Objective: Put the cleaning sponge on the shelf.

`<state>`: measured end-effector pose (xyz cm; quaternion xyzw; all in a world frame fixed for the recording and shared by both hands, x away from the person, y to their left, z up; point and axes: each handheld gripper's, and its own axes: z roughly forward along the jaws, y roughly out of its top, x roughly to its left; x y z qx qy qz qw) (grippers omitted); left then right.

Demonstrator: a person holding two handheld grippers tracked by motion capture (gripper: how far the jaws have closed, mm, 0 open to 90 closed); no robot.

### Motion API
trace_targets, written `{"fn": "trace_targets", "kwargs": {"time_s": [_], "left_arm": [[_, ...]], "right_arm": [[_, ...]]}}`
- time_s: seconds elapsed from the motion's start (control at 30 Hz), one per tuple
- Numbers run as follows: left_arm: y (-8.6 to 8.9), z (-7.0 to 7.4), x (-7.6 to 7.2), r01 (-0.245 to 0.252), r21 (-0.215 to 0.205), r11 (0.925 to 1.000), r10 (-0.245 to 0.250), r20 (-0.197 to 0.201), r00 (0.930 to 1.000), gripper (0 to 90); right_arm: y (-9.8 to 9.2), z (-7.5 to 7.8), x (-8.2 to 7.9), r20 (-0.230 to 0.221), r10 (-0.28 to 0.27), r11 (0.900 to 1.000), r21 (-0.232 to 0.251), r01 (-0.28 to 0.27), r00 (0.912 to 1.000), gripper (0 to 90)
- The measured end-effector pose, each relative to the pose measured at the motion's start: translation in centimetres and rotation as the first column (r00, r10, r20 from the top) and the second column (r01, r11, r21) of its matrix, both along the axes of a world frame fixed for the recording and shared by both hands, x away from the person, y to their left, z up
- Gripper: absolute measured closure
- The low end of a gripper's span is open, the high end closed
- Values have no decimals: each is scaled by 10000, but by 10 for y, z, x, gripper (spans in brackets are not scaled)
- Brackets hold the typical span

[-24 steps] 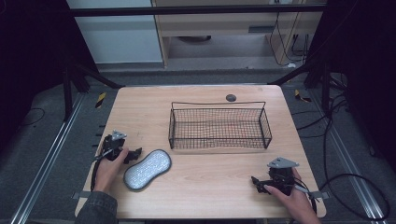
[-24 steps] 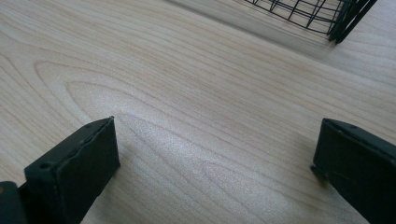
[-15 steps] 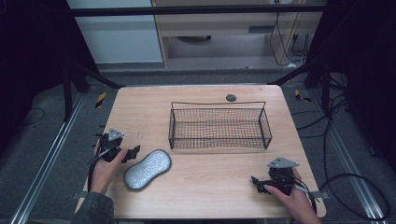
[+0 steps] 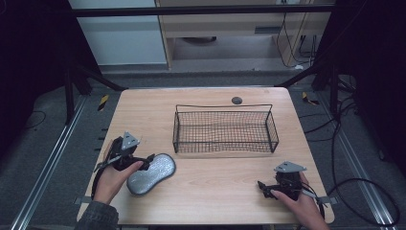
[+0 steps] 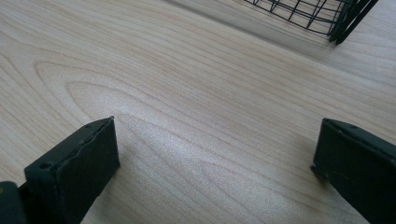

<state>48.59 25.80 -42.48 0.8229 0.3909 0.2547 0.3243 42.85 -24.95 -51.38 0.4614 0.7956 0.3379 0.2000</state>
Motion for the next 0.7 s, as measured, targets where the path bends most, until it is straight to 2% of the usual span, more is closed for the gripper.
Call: {"fn": "trace_targets", "kwargs": {"time_s": [0.1, 0.2, 0.23, 0.3, 0.4, 0.57, 0.67, 0.7], "left_arm": [[-9, 9, -6, 218, 469, 9987, -213, -115, 9997, 48], [-14, 12, -13, 395, 979, 9944, -331, -659, 9973, 39], [-13, 12, -15, 433, 965, 9944, -363, -730, 9967, 38], [-13, 11, -18, 592, 979, 9934, -479, -1144, 9923, 34], [-13, 7, -22, 789, 1168, 9900, -607, -1519, 9865, 32], [-15, 2, -22, 1179, 1243, 9852, -882, -2217, 9711, 32], [-18, -2, -20, 1590, 1196, 9800, -1219, -2706, 9550, 40], [-19, -3, -19, 1642, 1278, 9781, -1244, -2729, 9539, 42]], "right_arm": [[0, 0, 0, 4, 0, 10000, 9, 0, 10000, 3], [0, 0, 0, 3, 0, 10000, 11, 0, 10000, 3], [0, 0, 0, 3, 0, 10000, 9, 0, 10000, 3], [0, 0, 0, 1, -2, 10000, 8, 2, 10000, 3], [0, 0, 0, 1, 8, 10000, 8, -8, 10000, 3], [0, 0, 0, 7, 13, 10000, -3, -13, 10000, 3], [0, 0, 0, 9, 13, 10000, -5, -13, 10000, 3], [0, 0, 0, 5, 14, 10000, -2, -14, 10000, 3]]}}
